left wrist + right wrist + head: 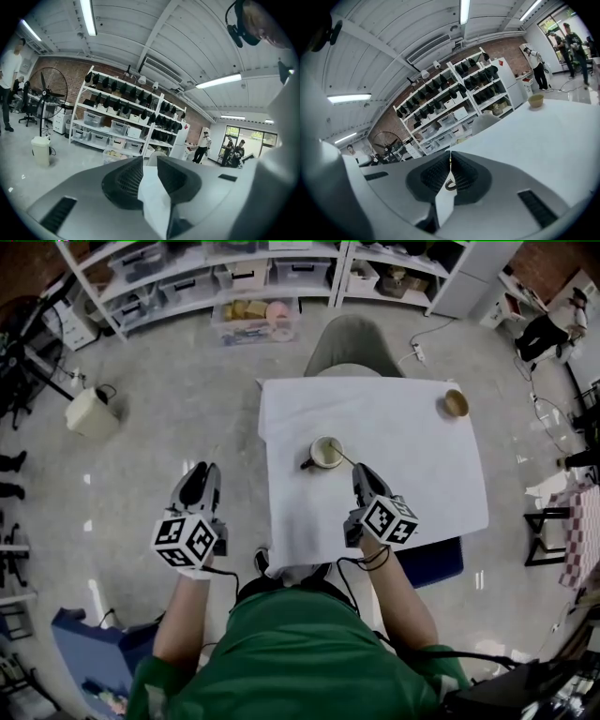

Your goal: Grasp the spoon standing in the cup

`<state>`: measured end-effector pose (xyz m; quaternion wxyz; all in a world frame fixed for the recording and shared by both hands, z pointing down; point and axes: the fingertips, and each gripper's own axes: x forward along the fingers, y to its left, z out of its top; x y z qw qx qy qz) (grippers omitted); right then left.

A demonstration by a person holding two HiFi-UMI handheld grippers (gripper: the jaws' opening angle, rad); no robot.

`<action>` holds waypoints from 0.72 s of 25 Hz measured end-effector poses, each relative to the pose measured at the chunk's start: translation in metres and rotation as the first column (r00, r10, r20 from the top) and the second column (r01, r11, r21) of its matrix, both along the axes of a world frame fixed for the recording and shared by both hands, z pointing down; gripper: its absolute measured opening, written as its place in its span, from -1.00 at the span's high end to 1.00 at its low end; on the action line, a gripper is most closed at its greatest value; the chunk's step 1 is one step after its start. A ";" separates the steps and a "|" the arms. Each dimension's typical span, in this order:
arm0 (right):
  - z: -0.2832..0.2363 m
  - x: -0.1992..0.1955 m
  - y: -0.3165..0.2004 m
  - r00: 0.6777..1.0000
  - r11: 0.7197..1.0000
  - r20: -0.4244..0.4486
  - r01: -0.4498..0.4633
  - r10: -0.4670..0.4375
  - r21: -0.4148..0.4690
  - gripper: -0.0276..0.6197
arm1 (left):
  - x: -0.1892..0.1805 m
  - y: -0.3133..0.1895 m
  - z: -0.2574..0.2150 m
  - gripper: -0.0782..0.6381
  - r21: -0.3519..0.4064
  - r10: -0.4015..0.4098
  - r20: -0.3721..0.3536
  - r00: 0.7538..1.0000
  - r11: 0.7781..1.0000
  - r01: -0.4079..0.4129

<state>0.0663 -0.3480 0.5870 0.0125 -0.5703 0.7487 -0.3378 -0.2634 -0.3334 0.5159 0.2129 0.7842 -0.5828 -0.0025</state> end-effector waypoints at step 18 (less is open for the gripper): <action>-0.111 0.026 0.029 0.994 0.978 -0.019 0.113 -0.112 0.175 0.83 | 0.044 -0.006 -0.022 0.49 0.053 0.083 -0.029 0.996 0.995 -0.082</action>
